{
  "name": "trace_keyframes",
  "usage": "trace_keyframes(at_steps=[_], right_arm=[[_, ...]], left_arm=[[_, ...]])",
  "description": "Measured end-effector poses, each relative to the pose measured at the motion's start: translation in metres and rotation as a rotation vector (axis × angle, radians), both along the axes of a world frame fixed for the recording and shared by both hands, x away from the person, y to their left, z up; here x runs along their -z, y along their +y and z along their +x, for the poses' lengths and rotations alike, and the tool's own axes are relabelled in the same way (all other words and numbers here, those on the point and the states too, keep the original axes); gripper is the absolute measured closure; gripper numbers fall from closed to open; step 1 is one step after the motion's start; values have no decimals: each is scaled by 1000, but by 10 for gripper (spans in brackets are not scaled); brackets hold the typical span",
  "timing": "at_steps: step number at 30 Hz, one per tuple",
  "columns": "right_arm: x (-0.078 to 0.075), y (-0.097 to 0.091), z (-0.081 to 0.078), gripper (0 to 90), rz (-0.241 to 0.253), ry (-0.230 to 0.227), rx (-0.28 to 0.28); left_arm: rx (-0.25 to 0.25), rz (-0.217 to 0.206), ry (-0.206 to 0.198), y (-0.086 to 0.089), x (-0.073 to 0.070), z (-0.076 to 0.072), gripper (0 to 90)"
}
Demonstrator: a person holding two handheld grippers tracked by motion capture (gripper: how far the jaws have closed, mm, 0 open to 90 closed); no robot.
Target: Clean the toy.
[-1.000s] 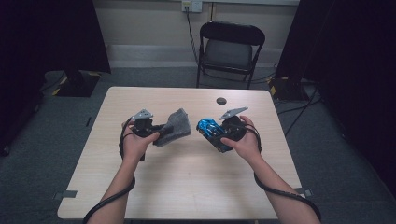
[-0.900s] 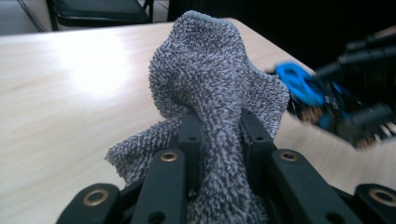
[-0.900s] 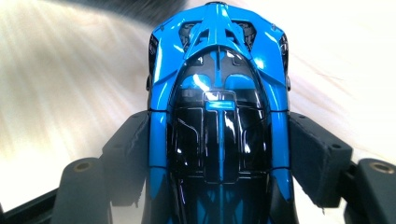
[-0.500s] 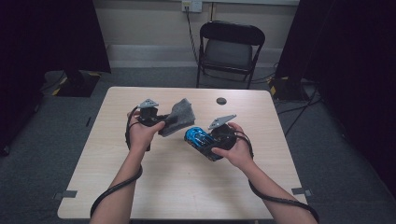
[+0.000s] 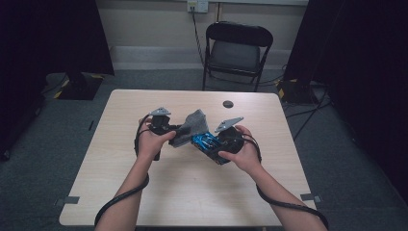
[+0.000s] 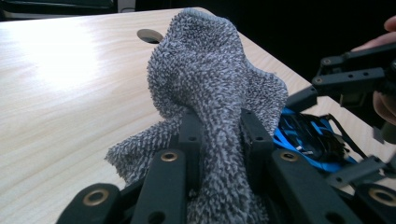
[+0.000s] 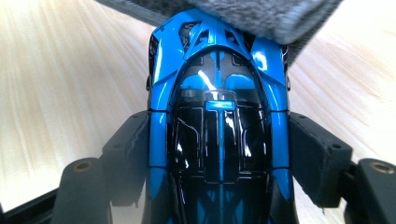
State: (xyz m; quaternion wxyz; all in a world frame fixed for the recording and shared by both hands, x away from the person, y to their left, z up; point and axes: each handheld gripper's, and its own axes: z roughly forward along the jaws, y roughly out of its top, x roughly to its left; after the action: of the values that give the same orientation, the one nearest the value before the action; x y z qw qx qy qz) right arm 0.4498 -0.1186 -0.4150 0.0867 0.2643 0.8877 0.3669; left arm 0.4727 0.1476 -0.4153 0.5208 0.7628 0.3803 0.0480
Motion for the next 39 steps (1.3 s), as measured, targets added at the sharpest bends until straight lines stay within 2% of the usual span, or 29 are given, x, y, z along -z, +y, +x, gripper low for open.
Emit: trace_keyframes(at_steps=[20,28,31,34,36,39], right_arm=[[-3,-13,11,284,-9,-7,58],[-4,-19,14,284,-2,-3,92],[-5,-24,16,284,10,1,105],[-6,-27,18,284,18,0,111],[-8,-29,18,284,22,-6,120],[-11,-30,17,284,35,-9,120]], left_arm=[[45,4,1,4,4,-11,747],[98,16,21,2,12,-17,747],[121,38,31,4,16,-19,747],[95,58,35,9,18,-20,746],[51,67,29,14,20,-19,746],[-64,70,6,22,21,-17,743]])
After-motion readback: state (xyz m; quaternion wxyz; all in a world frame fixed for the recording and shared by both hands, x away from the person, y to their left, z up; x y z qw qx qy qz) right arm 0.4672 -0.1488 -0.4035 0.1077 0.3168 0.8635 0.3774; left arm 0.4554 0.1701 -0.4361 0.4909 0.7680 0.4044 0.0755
